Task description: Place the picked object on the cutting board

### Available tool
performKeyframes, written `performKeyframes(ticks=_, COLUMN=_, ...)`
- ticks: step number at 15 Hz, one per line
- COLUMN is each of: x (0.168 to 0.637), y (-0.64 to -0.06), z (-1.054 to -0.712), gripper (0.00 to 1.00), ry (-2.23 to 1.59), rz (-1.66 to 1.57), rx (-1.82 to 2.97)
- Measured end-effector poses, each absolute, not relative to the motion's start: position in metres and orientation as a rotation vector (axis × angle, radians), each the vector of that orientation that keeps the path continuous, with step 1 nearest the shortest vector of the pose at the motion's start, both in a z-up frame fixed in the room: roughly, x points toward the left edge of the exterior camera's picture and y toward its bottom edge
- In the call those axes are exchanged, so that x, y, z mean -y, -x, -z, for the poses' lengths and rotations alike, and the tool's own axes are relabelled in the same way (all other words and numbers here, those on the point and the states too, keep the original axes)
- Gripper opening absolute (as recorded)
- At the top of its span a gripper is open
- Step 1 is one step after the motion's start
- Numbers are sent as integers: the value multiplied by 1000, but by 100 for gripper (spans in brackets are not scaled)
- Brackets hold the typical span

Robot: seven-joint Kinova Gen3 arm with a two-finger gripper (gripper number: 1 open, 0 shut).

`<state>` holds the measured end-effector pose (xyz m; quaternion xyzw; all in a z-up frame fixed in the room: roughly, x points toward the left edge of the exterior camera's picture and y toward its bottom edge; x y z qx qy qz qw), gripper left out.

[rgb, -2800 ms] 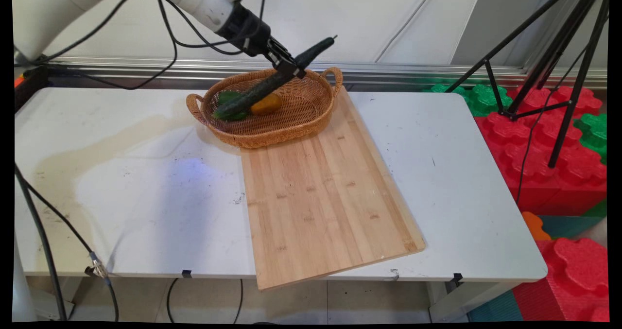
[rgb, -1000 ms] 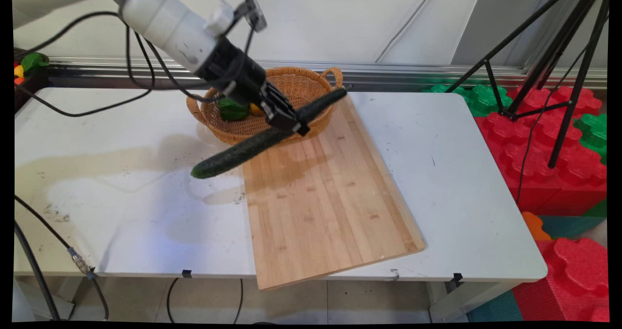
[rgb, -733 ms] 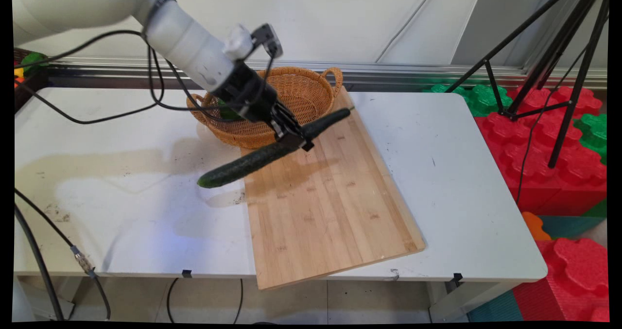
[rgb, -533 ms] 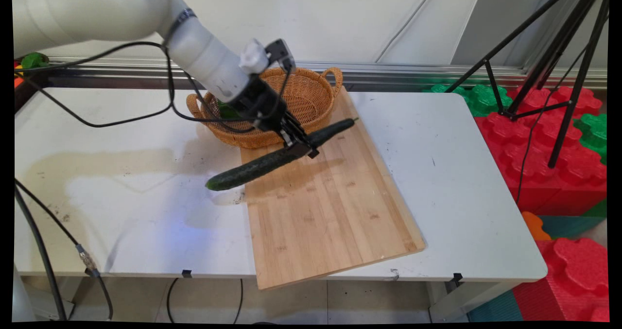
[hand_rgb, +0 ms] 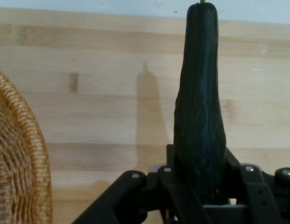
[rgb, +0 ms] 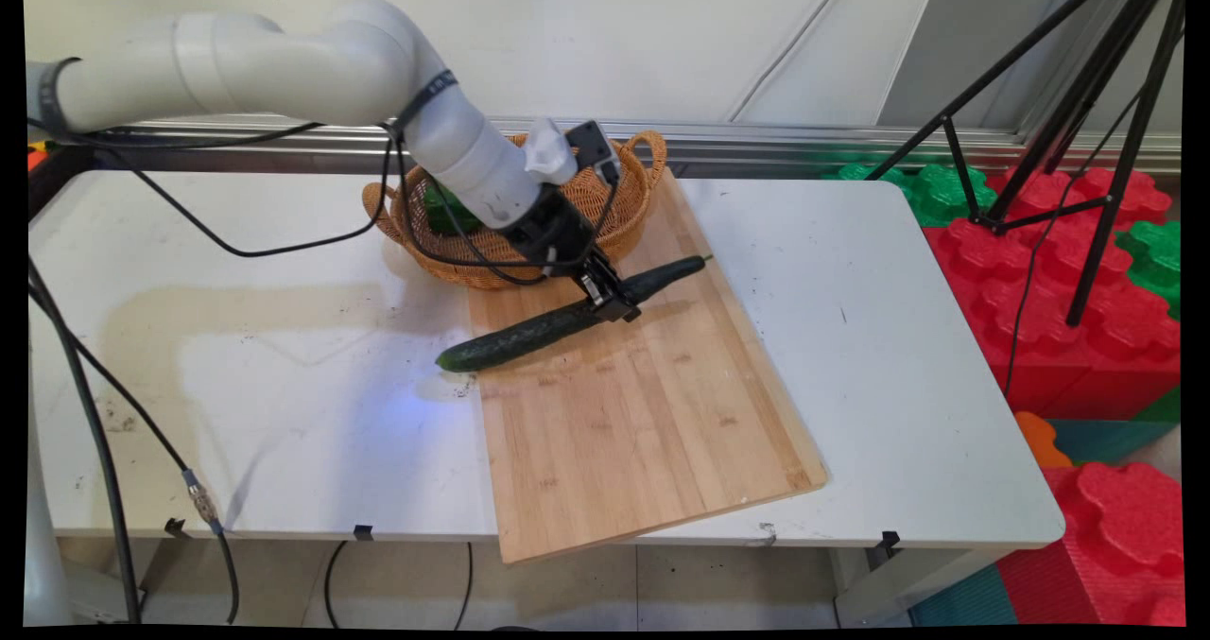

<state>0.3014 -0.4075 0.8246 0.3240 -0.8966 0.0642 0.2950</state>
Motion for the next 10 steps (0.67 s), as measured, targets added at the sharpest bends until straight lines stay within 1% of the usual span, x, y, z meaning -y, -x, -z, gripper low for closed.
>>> performKeyframes(ticks=5, x=421, y=-288, z=-806, gripper=0, ry=-861, rz=-189, rx=2400)
performKeyframes(ticks=6, x=423, y=-286, z=-803, gripper=100, ry=-860, rz=-195, rx=2402)
performKeyframes(ticks=10, x=429, y=-280, z=-798, gripper=100, ry=-856, rz=-211, rx=2407)
